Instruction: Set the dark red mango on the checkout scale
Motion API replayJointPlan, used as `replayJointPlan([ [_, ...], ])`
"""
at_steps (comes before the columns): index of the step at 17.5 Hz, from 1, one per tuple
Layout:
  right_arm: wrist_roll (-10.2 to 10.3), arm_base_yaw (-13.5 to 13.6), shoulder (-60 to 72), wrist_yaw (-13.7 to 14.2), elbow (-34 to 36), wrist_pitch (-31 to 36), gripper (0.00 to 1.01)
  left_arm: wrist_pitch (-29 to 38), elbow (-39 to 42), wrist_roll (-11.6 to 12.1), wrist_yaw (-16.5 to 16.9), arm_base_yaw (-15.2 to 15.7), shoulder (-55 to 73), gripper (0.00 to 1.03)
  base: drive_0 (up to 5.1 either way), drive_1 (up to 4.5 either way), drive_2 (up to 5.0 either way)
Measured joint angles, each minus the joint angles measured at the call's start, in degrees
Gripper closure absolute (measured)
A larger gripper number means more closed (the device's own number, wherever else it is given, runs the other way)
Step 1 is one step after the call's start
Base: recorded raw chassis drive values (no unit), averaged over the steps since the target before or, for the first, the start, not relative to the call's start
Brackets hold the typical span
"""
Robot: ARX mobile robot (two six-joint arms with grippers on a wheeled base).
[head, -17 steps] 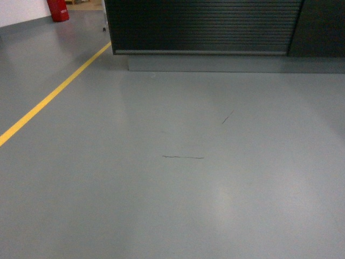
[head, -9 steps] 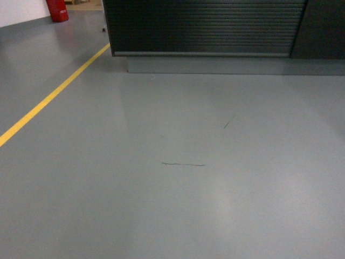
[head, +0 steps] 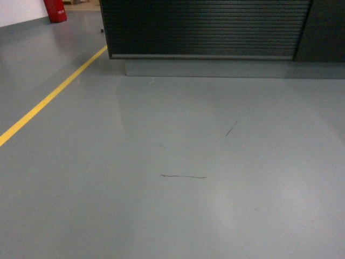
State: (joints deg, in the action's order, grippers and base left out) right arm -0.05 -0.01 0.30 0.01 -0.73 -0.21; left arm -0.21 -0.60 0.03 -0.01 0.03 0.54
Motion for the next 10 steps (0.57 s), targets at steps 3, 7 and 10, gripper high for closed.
replayJointPlan([
  [3, 0.0, 0.0, 0.0, 0.0, 0.0, 0.0, 0.03, 0.0, 0.0, 0.0, 0.0, 0.0, 0.0, 0.05, 0.0, 2.5, -2.4],
  [7, 0.0, 0.0, 0.0, 0.0, 0.0, 0.0, 0.03, 0.0, 0.0, 0.0, 0.0, 0.0, 0.0, 0.05, 0.0, 2.42, -2.5],
  [10, 0.0, 0.0, 0.0, 0.0, 0.0, 0.0, 0.03, 0.0, 0.0, 0.0, 0.0, 0.0, 0.0, 0.05, -0.1, 2.37, -2.5],
])
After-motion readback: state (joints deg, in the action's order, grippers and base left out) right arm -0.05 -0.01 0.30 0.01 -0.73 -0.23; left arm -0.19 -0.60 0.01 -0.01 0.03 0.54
